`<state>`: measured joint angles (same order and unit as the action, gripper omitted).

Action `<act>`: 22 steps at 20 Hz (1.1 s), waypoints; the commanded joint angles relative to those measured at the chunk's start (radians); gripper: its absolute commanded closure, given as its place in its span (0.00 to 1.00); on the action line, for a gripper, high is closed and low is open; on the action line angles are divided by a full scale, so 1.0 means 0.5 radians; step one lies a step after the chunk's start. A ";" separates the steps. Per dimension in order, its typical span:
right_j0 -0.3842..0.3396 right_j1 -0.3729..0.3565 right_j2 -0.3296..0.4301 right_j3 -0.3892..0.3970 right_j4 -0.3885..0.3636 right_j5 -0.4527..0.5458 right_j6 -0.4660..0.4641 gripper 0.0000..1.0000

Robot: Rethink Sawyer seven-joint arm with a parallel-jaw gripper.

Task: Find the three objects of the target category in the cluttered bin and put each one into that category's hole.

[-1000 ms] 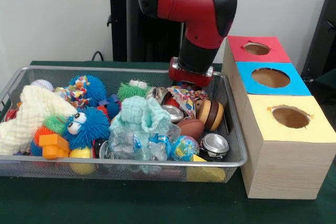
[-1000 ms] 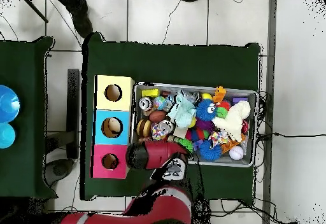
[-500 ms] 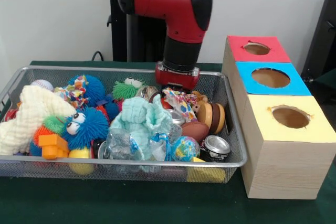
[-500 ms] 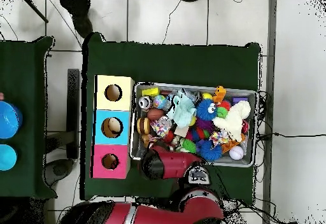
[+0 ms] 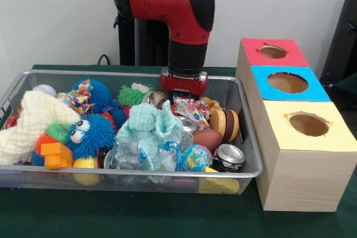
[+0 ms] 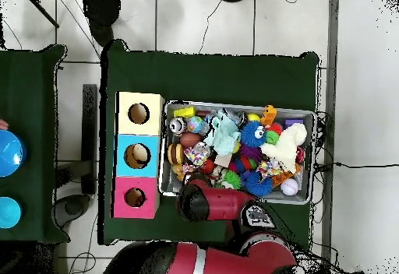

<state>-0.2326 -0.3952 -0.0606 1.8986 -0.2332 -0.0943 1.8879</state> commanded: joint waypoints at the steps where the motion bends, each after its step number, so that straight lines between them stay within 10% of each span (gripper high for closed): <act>1: -0.054 0.142 0.228 -0.453 -0.020 -0.372 0.240 0.00; 17: 0.303 0.138 -0.277 -0.644 0.001 -0.303 0.104 0.00; 22: 0.254 0.084 -0.217 -0.627 -0.047 -0.128 0.118 0.00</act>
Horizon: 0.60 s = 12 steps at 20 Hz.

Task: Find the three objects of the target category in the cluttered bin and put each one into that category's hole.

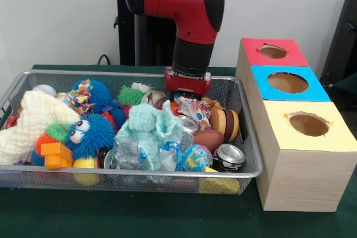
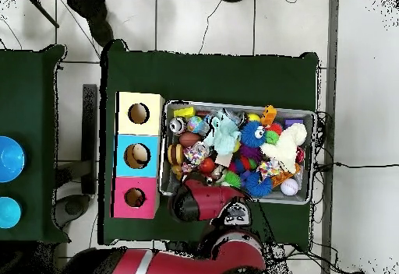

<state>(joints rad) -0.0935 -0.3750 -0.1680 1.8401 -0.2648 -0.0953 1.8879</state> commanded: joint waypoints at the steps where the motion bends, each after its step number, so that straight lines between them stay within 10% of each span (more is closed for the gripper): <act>1: -0.038 0.029 0.007 -0.511 0.006 -0.098 0.113 0.00; 12: -0.343 -0.103 0.318 -0.313 -0.061 0.245 0.052 0.00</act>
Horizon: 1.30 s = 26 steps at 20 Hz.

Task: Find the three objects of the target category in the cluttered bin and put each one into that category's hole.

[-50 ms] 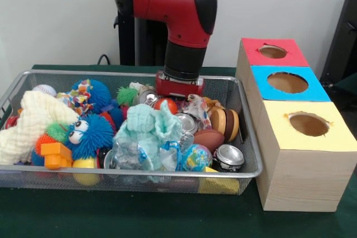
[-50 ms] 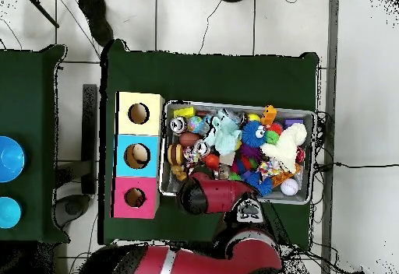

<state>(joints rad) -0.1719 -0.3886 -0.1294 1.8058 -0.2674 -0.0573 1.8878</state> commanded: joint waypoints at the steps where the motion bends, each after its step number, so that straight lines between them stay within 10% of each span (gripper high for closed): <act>1: -0.206 -0.072 0.261 -0.235 -0.062 0.181 0.049 0.00; 8: -0.365 -0.003 0.447 -0.165 -0.023 0.413 0.023 0.00; 14: -0.439 -0.185 0.687 0.242 0.162 0.764 0.149 0.00; 26: -0.205 -0.507 0.584 0.378 0.194 0.762 0.246 0.00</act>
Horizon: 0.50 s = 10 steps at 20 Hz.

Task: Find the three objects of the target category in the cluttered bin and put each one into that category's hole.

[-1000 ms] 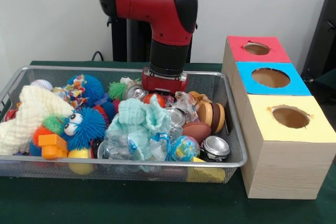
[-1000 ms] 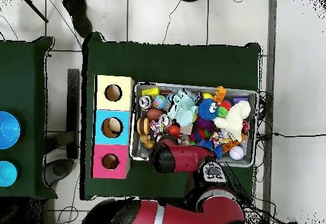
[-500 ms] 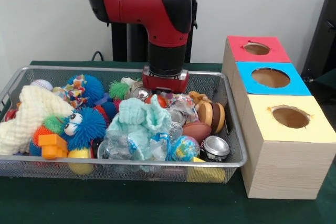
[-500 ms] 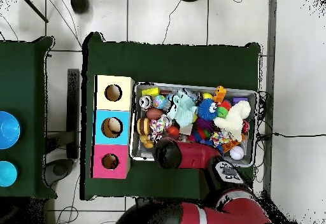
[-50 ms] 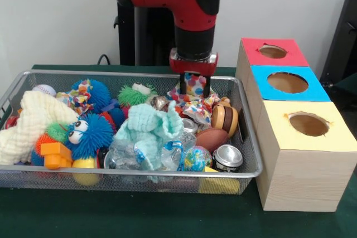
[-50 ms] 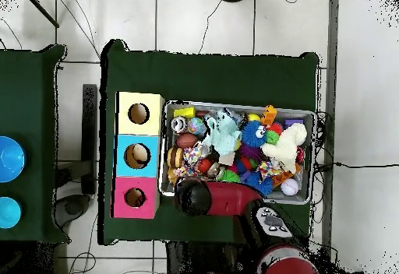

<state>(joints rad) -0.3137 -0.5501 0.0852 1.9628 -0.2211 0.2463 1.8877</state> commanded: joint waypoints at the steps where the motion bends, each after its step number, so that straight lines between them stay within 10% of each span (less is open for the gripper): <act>1: 0.086 -0.193 0.151 0.064 0.104 0.153 0.245 0.00; 10: 0.126 -0.230 0.109 0.061 0.050 -0.015 0.244 0.00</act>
<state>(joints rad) -0.2489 -0.6330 0.0853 1.9887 -0.2213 0.2464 1.8877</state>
